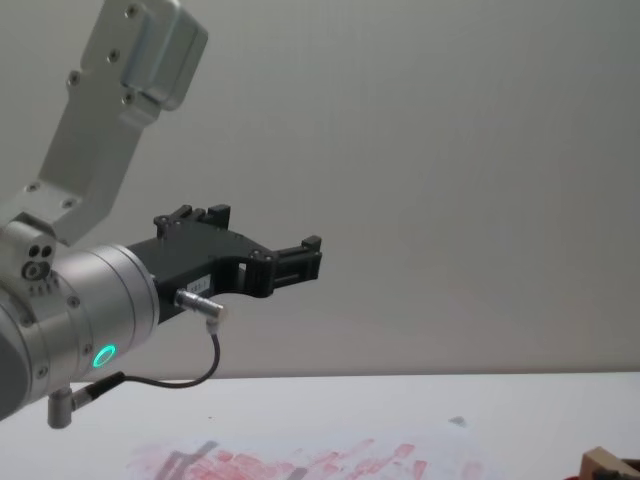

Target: Use the one hand to pick up the stamp and affix it onto the A4 paper.

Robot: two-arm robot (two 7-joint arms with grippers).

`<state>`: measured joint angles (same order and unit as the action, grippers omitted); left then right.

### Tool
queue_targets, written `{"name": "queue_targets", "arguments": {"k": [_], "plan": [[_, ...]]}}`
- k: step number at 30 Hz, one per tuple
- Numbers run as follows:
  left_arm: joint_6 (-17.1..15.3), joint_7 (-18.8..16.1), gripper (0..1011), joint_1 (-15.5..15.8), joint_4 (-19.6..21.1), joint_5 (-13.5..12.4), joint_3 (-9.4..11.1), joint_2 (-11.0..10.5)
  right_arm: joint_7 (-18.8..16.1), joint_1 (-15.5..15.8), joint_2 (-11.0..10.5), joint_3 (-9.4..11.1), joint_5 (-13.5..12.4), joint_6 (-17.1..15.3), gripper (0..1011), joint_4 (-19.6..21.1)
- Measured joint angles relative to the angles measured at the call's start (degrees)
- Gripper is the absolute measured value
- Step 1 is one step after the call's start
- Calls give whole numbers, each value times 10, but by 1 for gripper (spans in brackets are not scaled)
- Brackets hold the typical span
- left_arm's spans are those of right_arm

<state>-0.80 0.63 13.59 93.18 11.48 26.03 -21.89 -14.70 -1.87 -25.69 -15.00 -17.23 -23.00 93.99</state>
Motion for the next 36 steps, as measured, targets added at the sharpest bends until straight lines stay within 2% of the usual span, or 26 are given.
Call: {"name": "queue_targets", "arguments": {"k": [16,20,21,23,24,26,28,29,33,36], "plan": [[0,0,1001,0,0,0,0,0,-36,-37,12,-6,42,4,225,-32],[0,0,1001,0,0,0,0,0,-40,-41,14,-6,47,5,310,-35],[0,0,1001,0,0,0,0,0,-42,-43,14,-7,48,5,369,-37],[0,0,1001,0,0,0,0,0,-43,-44,15,-7,50,6,403,-38],[0,0,1001,0,0,0,0,0,-44,-45,15,-7,51,6,471,-39],[0,0,1001,0,0,0,0,0,-46,-47,16,-7,53,6,510,-40],[0,0,1001,0,0,0,0,0,-47,-48,16,-7,54,6,601,-41],[0,0,1001,0,0,0,0,0,-48,-49,17,-8,55,6,601,-41],[0,0,1001,0,0,0,0,0,-50,-51,17,-8,57,6,766,-43],[0,0,1001,0,0,0,0,0,-51,-52,18,-8,58,7,840,-44]]}}
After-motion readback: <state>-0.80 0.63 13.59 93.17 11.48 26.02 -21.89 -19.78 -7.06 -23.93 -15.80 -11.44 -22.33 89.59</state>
